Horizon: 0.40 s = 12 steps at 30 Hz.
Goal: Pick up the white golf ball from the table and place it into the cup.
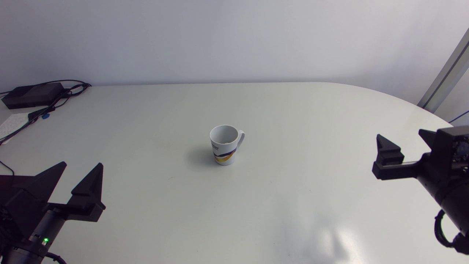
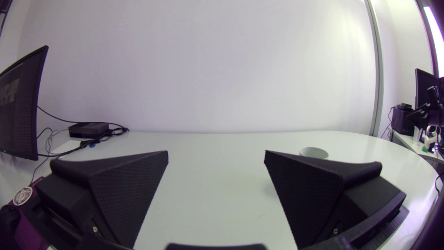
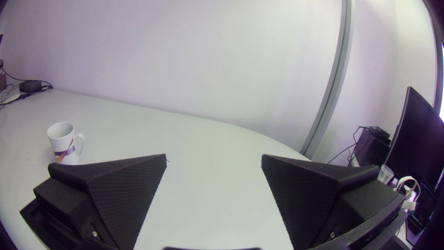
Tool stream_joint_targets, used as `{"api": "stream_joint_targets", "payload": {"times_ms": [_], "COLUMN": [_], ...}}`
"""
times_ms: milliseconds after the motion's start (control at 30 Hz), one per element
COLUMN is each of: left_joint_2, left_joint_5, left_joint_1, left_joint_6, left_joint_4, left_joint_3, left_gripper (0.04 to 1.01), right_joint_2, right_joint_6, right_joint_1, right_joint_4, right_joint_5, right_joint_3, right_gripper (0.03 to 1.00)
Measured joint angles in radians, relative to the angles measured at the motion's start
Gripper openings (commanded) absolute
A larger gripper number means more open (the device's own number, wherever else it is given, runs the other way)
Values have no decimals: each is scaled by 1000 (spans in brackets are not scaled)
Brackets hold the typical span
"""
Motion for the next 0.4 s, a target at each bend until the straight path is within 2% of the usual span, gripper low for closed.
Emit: {"api": "stream_joint_targets", "payload": {"times_ms": [100, 233, 400], "left_joint_2": [0, 0, 0], "left_joint_5": [0, 0, 0], "left_joint_1": [0, 0, 0], "left_joint_6": [0, 0, 0], "left_joint_4": [0, 0, 0], "left_joint_3": [0, 0, 0], "left_gripper": [992, 992, 992], "right_joint_2": [-58, -131, -290], "right_joint_6": [0, 0, -1], "right_joint_1": [-7, -7, -5], "right_joint_4": [-46, -107, -197], "right_joint_5": [-1, -32, -42], "right_joint_3": [-37, -88, -146], "right_gripper": [964, 964, 964]}}
